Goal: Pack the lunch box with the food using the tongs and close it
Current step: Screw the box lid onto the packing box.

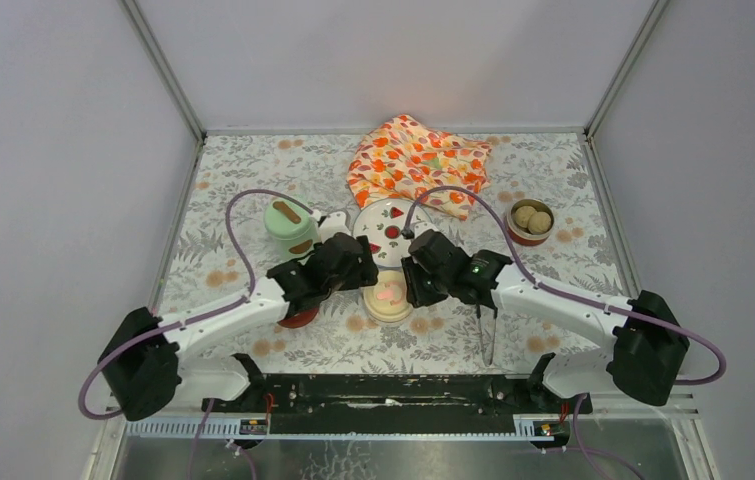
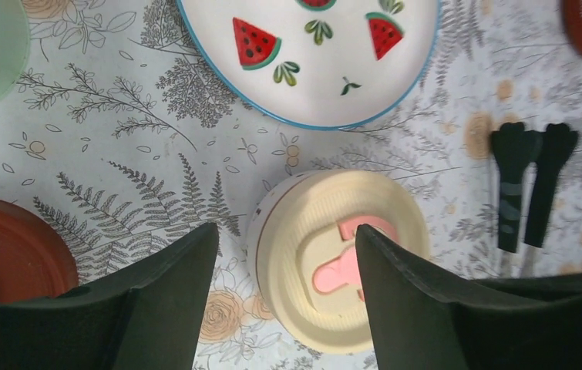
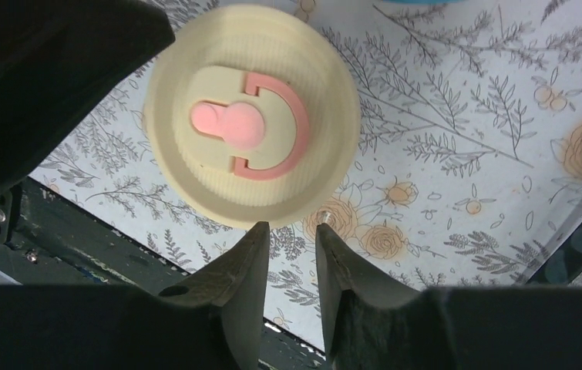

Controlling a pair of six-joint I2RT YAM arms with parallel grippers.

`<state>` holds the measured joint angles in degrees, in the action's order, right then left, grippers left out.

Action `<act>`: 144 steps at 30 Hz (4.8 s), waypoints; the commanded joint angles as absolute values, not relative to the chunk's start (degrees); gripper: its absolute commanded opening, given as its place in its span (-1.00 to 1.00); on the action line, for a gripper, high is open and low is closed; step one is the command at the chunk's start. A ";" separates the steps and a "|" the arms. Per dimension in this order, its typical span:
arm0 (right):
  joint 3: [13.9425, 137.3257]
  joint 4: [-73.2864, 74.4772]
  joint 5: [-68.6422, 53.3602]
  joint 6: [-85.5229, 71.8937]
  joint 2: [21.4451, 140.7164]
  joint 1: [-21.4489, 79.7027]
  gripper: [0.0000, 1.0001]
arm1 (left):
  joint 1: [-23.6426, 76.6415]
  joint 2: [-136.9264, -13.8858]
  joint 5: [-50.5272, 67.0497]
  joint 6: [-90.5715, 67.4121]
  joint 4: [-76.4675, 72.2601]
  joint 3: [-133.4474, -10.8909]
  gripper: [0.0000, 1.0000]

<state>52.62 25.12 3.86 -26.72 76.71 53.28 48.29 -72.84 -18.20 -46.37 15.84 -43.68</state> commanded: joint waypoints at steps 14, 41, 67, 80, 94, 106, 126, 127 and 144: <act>70.09 29.26 1.80 -20.36 90.99 58.90 -0.57 | 41.74 -56.10 -9.31 -55.31 11.91 -27.97 0.59; 73.29 29.11 6.88 -21.58 98.25 62.49 -0.84 | 41.39 -56.16 -6.98 -55.78 12.59 -27.66 0.55; 64.58 20.24 -4.07 -12.49 93.34 44.72 -0.29 | 46.84 -70.07 -5.26 -55.95 11.42 -34.01 0.04; 55.12 20.12 -3.18 -22.39 88.43 47.84 -0.64 | 46.63 -77.07 -13.19 -50.74 12.82 -37.47 -0.50; 47.32 15.92 -0.79 -31.65 75.42 55.41 -0.34 | 41.93 -79.54 -19.71 -40.34 10.98 -43.63 -0.17; 49.42 14.41 4.45 -24.50 73.34 49.38 -0.10 | 44.12 -66.62 -15.43 -46.39 25.38 -43.59 0.44; 61.86 10.76 0.18 -15.55 93.39 44.66 -0.23 | 44.51 -71.40 -8.15 -50.89 18.86 -38.17 0.19; 61.87 11.09 0.18 -15.34 93.75 44.73 -0.27 | 44.55 -71.78 -8.27 -50.89 18.71 -38.19 0.16; 53.64 16.72 0.92 -24.09 85.90 51.18 -0.65 | 43.92 -83.83 -16.62 -45.33 16.93 -45.67 -0.56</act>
<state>55.24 15.09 0.64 -18.87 88.36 46.57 44.21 -79.44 -11.35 -48.45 17.87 -44.95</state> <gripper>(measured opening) 0.187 0.238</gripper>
